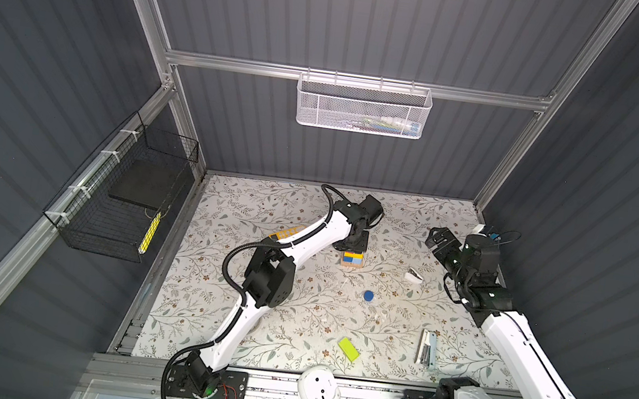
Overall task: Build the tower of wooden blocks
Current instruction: 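Open the left gripper and release the pink cube on the stack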
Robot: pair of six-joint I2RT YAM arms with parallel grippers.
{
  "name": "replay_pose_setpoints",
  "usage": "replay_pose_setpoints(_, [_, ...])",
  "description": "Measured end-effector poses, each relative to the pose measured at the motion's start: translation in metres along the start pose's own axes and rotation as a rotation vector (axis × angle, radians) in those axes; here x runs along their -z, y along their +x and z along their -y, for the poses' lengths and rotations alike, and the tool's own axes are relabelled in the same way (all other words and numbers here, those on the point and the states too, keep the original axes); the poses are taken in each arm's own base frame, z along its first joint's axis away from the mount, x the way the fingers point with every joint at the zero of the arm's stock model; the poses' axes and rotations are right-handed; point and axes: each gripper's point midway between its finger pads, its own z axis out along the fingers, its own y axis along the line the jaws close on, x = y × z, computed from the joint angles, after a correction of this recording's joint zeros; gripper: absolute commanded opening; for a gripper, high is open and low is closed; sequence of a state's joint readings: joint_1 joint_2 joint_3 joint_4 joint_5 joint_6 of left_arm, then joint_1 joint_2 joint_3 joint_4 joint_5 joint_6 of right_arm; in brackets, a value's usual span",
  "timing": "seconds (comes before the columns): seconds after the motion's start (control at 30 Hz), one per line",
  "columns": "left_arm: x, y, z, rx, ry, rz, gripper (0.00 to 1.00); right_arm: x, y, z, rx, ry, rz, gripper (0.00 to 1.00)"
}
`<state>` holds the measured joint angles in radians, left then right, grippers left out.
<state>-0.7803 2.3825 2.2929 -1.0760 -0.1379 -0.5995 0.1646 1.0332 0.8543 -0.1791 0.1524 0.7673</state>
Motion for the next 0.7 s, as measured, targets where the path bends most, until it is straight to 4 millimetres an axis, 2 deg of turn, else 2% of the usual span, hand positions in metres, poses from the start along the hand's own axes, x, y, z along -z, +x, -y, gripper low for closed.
replay_pose_setpoints(0.4, [0.001,0.001,-0.001,0.005,-0.001,-0.001,0.42,-0.001,0.001,0.000,0.000,0.000,-0.005,0.99])
replay_pose_setpoints(0.7, [0.017,-0.005,0.000,0.010,0.013,0.028,0.47,-0.001,0.002,0.000,0.000,-0.002,-0.009,0.99])
